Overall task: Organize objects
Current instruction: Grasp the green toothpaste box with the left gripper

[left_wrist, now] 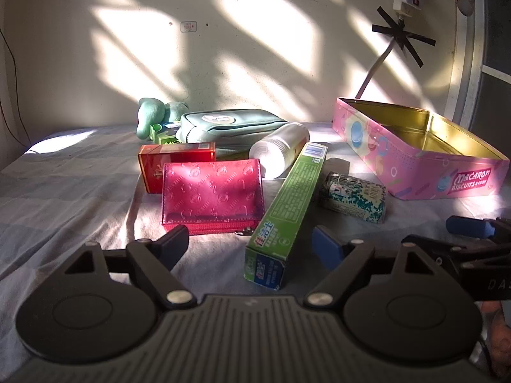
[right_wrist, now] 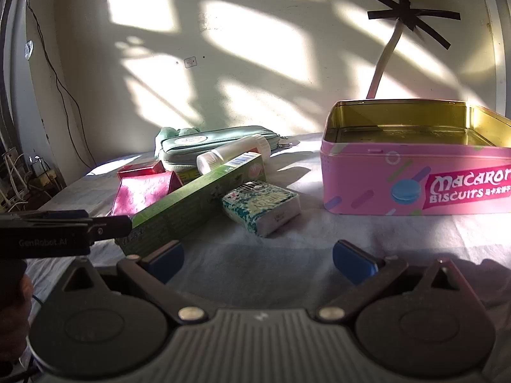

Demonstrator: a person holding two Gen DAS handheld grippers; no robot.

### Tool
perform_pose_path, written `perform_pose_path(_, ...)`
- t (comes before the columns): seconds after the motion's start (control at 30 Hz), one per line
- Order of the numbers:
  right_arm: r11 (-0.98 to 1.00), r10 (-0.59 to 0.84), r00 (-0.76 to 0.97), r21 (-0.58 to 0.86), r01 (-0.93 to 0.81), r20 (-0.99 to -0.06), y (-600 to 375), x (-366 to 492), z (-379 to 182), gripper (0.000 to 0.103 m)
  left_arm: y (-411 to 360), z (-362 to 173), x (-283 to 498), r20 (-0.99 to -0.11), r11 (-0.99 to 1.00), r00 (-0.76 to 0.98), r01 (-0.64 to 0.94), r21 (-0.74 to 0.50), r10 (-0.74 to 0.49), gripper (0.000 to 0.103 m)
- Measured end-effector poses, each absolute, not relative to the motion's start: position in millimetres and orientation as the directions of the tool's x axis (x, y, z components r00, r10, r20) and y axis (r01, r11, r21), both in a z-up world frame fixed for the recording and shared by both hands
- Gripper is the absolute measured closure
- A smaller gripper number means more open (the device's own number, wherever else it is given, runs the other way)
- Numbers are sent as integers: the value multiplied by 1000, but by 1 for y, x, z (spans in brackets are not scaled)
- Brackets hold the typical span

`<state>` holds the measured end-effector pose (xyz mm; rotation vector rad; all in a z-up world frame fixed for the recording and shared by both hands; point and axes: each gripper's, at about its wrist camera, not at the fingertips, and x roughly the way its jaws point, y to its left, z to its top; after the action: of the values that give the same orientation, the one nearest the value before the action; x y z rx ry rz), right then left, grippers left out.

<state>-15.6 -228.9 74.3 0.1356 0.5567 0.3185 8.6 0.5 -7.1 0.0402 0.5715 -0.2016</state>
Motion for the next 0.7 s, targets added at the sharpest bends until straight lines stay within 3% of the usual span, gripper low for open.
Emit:
perform_pose_path(0.1, 944, 326, 803, 212, -251, -499, -230, -14, 74, 0, -4, -27, 24, -621, 963, 744, 260, -72, -247, 62)
perform_pose_path(0.13, 945, 324, 803, 211, -251, -500, -230, -13, 74, 0, -3, -29, 23, -602, 962, 758, 264, -69, -251, 64)
perform_pose_path(0.33, 935, 354, 805, 193, -298, -476, -228, -4, 82, 0, 33, -21, 5, -595, 939, 735, 323, -116, -326, 66)
perform_pose_path(0.5, 881, 473, 745, 237, -409, -471, -215, 26, 91, 0, 76, -21, -19, -601, 918, 702, 363, -161, -383, 66)
perform_pose_path(0.7, 828, 559, 676, 274, -489, -481, -187, 56, 92, 0, 113, -22, -29, -609, 959, 744, 258, -117, -274, 58)
